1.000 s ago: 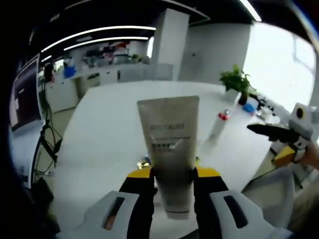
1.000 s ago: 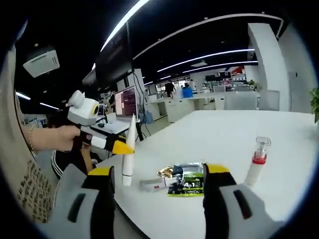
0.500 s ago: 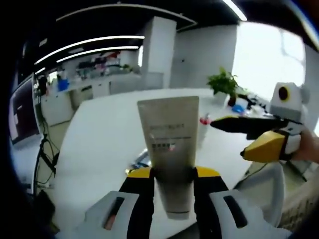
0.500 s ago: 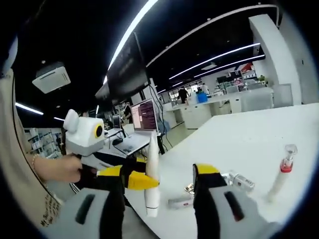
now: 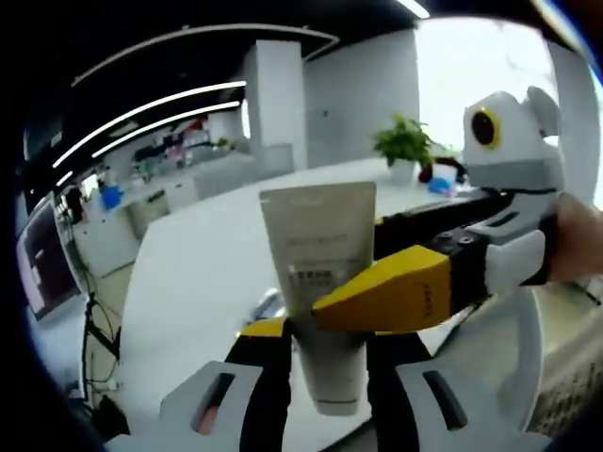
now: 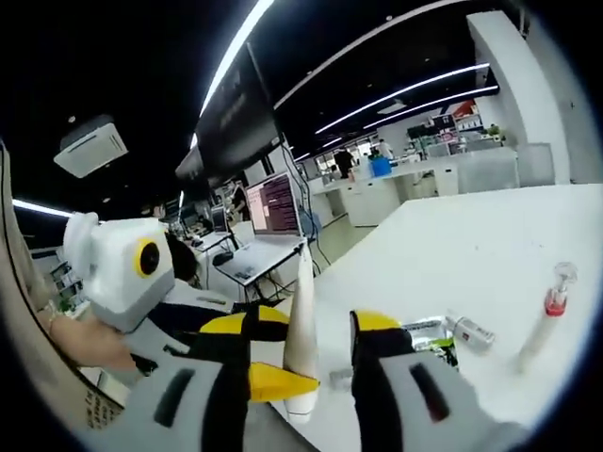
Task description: Arrange the skincare products in the storage area until every visible bottle or jar stands upright without overlapping.
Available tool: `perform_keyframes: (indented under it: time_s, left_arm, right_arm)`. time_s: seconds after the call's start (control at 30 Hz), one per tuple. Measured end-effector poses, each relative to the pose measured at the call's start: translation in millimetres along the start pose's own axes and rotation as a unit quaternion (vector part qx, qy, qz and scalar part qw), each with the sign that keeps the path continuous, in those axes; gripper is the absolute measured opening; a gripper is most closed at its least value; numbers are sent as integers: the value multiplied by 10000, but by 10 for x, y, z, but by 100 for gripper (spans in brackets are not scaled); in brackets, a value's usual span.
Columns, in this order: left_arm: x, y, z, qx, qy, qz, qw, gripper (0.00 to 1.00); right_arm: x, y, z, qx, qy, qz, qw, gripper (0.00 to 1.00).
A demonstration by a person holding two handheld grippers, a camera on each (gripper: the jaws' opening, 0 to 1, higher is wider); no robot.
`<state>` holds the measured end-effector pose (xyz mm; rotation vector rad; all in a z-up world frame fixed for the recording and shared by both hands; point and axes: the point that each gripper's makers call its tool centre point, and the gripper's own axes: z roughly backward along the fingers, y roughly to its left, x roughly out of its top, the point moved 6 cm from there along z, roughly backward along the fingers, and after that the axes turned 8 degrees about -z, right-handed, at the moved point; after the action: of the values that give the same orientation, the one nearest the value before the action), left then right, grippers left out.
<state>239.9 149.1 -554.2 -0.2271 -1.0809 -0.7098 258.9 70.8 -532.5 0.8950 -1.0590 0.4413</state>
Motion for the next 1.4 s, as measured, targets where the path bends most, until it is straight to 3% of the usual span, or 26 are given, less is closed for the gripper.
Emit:
perform_keyframes:
  time_s: [0.17, 0.33, 0.43, 0.53, 0.73, 0.87, 0.93, 1.07, 1.2, 1.23, 1.3, 1.4]
  left_arm:
    - [-10, -46, 0, -63, -6, -1, 10000, 26]
    - [-11, -96, -5, -143, 21, -31, 9999, 26]
    - [-15, -126, -14, -174, 38, -45, 9998, 26]
    - [-13, -127, -20, -177, 44, -63, 9998, 27]
    - [39, -147, -44, -262, -112, -103, 9995, 28]
    - [67, -160, -38, -588, -375, 33, 9976, 28]
    - [64, -176, -25, -706, -452, 78, 9965, 28]
    - [57, -288, -15, -1304, -531, -100, 9900, 28]
    - [74, -419, 11, -1905, -619, -412, 9789, 28]
    - [80, -430, 13, -1953, -639, -424, 9777, 28]
    - [89, -494, 25, -2278, -639, -477, 9704, 28]
    - [105, -569, 44, -2708, -653, -595, 9586, 26]
  right_arm:
    - [-20, -16, 2, -50, 221, 208, 9995, 23]
    - [-49, -29, 6, -50, 278, 69, 9996, 22]
    - [-72, -17, 17, 37, 299, 27, 9995, 15]
    - [-82, -16, 42, -23, 229, 177, 9996, 13]
    - [-39, -52, 111, -65, -53, 16, 10000, 10]
    - [6, -40, 170, 96, -38, 490, 9987, 9]
    - [17, -39, 197, 164, -11, 447, 9989, 9]
    - [-20, -42, 332, 617, 141, 585, 9963, 9]
    - [-38, 73, 472, 1357, 287, 810, 9870, 8]
    - [-39, 83, 483, 1405, 295, 840, 9861, 8]
    - [-54, 148, 541, 1776, 403, 908, 9791, 8]
    - [-68, 178, 572, 2037, 501, 985, 9728, 8]
